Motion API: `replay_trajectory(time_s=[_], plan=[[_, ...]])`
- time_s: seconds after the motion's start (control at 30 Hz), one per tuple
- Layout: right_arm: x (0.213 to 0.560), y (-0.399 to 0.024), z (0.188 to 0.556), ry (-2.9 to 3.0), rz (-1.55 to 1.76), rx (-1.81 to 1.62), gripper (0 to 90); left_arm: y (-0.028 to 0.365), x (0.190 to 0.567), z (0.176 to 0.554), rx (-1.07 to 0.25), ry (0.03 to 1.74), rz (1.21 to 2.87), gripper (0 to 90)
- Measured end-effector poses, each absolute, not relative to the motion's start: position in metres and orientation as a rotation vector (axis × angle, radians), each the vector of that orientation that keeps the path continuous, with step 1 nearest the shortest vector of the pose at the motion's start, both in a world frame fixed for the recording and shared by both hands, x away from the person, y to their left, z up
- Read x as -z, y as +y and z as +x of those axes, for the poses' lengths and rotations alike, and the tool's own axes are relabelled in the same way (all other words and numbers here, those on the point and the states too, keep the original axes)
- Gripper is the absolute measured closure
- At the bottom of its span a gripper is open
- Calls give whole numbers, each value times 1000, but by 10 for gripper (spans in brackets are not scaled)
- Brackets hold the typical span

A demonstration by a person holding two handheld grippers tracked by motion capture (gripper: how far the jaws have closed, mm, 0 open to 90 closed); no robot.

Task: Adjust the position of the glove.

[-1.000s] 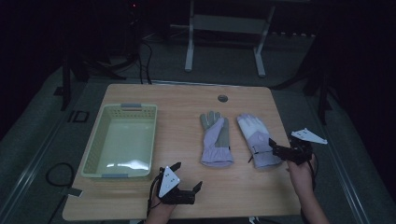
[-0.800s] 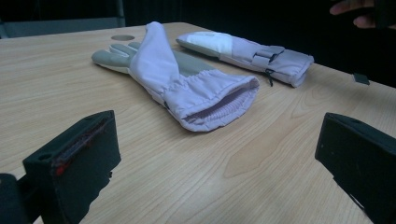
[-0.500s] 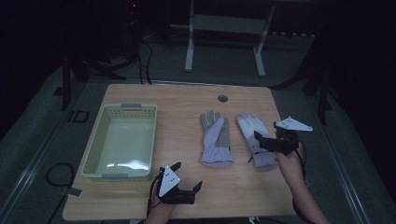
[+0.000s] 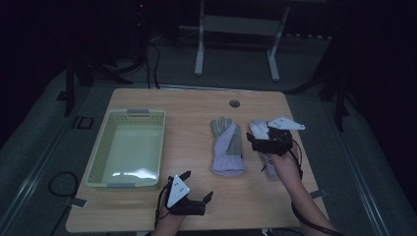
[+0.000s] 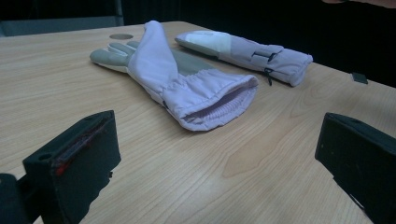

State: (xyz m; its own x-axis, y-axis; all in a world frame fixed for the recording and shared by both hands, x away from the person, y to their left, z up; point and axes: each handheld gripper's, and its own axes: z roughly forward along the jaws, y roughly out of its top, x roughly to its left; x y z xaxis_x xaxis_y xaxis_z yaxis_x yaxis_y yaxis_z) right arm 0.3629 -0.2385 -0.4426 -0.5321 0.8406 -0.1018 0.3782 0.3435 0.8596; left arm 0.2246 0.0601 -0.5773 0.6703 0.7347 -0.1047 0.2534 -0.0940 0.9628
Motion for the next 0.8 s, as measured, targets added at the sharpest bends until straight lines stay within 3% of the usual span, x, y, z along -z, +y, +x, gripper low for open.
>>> replay_trajectory(time_s=[0.6, 0.8], plan=[[454, -183, 388, 2013, 1087, -1032, 125, 60, 577, 224, -486, 806, 1658, 1], [463, -174, 401, 2096, 1083, -999, 177, 60, 578, 224, -484, 802, 1657, 0]])
